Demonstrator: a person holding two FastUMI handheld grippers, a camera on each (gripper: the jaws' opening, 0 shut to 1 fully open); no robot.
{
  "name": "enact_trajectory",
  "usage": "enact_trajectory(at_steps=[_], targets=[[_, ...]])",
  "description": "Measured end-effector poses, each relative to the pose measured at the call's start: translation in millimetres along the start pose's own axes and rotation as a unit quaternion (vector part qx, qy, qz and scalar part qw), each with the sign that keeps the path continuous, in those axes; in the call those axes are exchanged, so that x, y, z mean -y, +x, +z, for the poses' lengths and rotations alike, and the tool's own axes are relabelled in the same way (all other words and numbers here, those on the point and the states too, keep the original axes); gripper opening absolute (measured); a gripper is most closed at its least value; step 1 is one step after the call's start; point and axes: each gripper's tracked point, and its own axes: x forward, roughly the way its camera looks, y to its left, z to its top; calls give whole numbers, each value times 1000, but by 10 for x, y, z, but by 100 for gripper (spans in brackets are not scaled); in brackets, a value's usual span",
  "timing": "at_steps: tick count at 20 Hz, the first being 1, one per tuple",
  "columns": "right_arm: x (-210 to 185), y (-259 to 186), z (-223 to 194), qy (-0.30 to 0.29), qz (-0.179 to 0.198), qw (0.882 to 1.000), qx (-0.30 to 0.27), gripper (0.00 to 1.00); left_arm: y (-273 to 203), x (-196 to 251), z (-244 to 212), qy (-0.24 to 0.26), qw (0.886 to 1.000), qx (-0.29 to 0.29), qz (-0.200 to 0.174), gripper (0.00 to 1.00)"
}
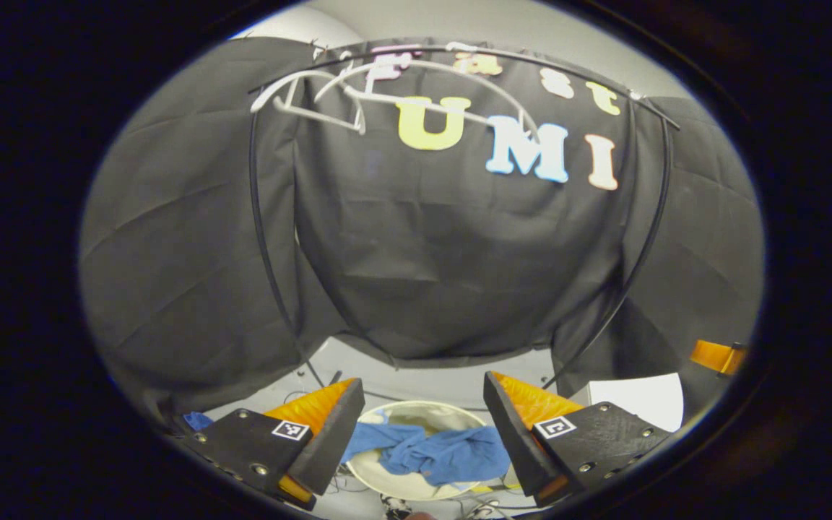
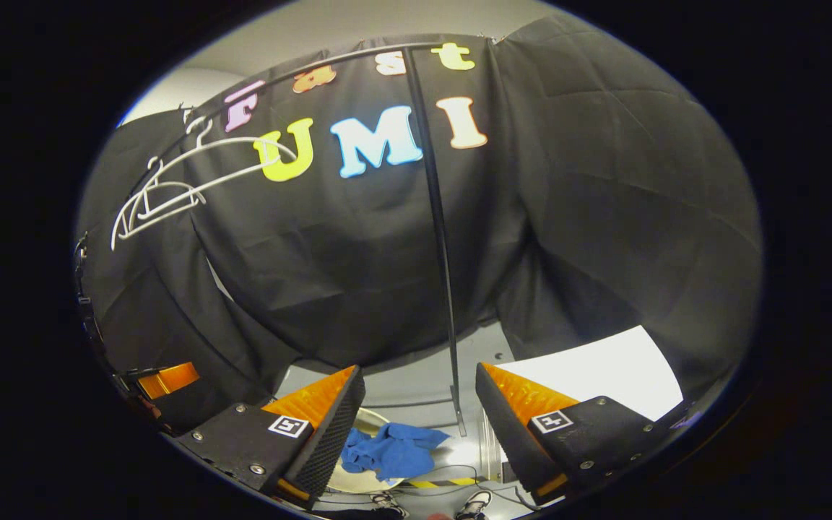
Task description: Grasp the clothes on the hanger with both hands and then place them into the laundry hamper below.
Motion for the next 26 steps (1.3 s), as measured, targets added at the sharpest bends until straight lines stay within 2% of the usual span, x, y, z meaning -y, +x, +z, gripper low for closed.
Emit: enact_trajectory(at_steps=[1,2,4,5,6,7,8,9,12,16,18,19,21,22,23,24,25,26], targets=[[53,-44,116,-1,4,1000,13,96,-91,80,144,-8,1000,13,4,90],[111,-74,213,-5,8,1000,26,96,-170,178,293,-18,999,31,6,100],[225,-159,417,-17,13,998,53,96,-295,337,526,-36,997,64,2,100],[267,-201,537,-23,17,997,68,92,-362,373,645,-42,996,82,2,100],[304,-233,667,-27,21,996,86,96,-475,408,752,-45,994,102,3,100],[343,-274,809,-29,22,994,105,92,-567,447,888,-47,992,120,1,100],[386,-333,932,-29,23,991,126,92,-680,475,1012,-47,990,137,-2,100],[420,-390,1072,-28,22,989,146,96,-798,497,1114,-45,987,154,-8,100],[573,-575,1376,-25,8,979,202,95,-1150,493,1372,-36,978,204,-15,100],[700,-852,1654,-43,-10,961,273,95,-1640,551,1866,-22,960,279,-22,100],[730,-924,1662,-59,-17,957,282,95,-1842,666,1928,-34,957,286,-46,100],[730,-971,1649,-64,-18,956,285,91,-1918,662,1875,-42,955,289,-51,100],[743,-1042,1605,-69,-13,955,288,91,-2061,541,1837,-49,950,304,-43,100],[770,-1061,1561,-70,-12,955,286,95,-2141,507,1819,-49,949,310,-39,100],[810,-1068,1512,-69,-14,957,282,95,-2204,466,1796,-49,948,313,-35,100],[863,-1056,1459,-66,-17,959,276,91,-2268,445,1798,-50,947,315,-29,100],[903,-1054,1408,-61,-19,962,267,95,-2317,424,1798,-53,947,316,-24,100],[930,-1044,1369,-54,-19,964,260,95,-2351,412,1792,-56,947,315,-17,100]])
